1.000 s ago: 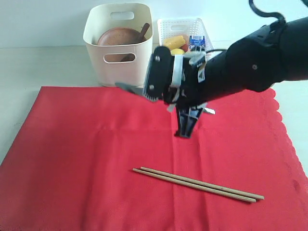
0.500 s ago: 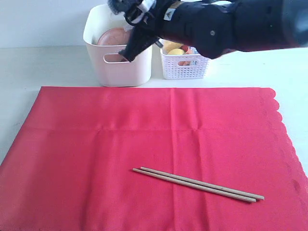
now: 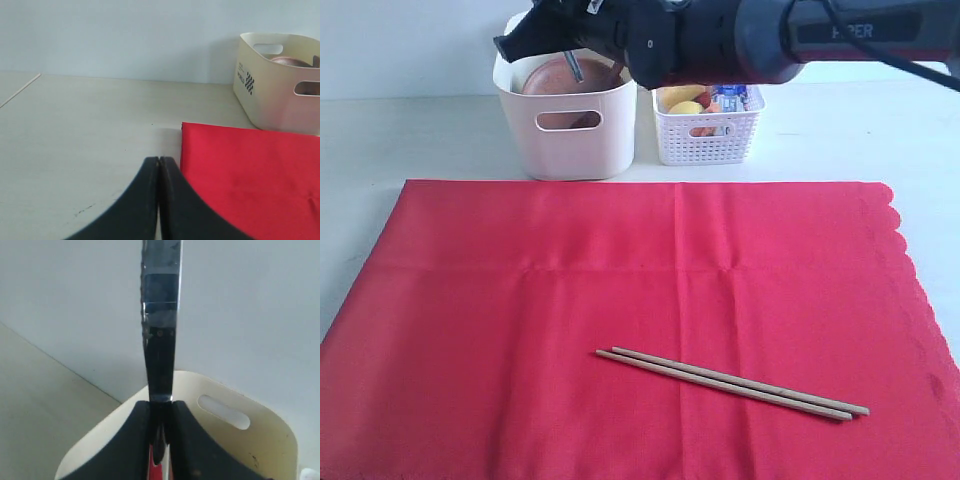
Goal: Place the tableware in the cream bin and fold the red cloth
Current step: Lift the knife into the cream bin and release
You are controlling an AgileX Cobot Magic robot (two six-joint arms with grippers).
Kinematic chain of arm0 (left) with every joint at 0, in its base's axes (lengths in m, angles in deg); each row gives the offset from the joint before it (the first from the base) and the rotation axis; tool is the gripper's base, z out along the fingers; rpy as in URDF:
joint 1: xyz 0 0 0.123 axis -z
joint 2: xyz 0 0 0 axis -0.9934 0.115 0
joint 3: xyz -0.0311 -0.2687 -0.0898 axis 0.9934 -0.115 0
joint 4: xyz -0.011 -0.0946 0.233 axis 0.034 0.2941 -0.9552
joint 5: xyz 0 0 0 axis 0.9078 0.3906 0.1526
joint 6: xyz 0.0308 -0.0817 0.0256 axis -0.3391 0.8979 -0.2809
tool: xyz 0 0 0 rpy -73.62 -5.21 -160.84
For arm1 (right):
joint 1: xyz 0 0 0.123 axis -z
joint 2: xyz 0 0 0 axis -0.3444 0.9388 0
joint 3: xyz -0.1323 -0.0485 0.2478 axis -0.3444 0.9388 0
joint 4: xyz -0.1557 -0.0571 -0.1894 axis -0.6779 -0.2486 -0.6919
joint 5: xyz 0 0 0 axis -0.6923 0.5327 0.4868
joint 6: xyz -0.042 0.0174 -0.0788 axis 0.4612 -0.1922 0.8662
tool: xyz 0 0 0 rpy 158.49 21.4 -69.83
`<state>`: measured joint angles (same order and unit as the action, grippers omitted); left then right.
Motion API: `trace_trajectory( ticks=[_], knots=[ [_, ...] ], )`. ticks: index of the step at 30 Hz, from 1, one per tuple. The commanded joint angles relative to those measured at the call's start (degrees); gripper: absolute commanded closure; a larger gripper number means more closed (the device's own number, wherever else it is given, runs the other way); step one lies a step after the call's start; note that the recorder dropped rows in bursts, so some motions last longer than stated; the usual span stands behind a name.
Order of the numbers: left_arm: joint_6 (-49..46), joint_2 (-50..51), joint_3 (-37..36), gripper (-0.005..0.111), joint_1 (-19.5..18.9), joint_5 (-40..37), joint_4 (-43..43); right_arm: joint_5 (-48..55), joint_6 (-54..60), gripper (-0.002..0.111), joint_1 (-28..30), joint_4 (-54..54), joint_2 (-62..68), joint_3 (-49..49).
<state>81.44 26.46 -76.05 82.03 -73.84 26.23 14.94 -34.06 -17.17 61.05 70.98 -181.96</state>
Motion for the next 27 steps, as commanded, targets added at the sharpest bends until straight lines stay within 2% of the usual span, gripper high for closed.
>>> trace_trajectory(
  ticks=[1, 4, 7, 12, 16, 19, 27],
  knots=[
    [0.2, -0.3, 0.0, 0.104, 0.4, 0.0, 0.3, -1.5, -0.5, 0.108, 0.1, 7.8, 2.1, -3.4],
    [0.2, -0.3, 0.0, 0.104, 0.4, 0.0, 0.3, -1.5, 0.2, 0.102, 0.1, 7.7, 2.8, -4.8],
    [0.2, -0.3, 0.0, 0.104, 0.4, 0.0, 0.3, -0.9, 0.2, 0.090, 0.1, 7.8, 3.2, -5.6],
    [0.2, -0.3, 0.0, 0.104, 0.4, 0.0, 0.3, -0.5, -0.1, 0.061, 0.1, 8.8, 3.1, -5.6],
    [0.2, -0.3, 0.0, 0.104, 0.4, 0.0, 0.3, 1.4, -0.5, 0.049, 0.1, 12.0, 1.7, -5.6],
    [0.2, -0.3, 0.0, 0.104, 0.4, 0.0, 0.3, 6.2, -0.4, 0.047, 0.1, 15.5, -0.7, -5.6],
    [0.2, -0.3, 0.0, 0.104, 0.4, 0.0, 0.3, 19.3, -0.4, 0.049, 0.1, 13.7, -7.0, -5.6]
  ],
)
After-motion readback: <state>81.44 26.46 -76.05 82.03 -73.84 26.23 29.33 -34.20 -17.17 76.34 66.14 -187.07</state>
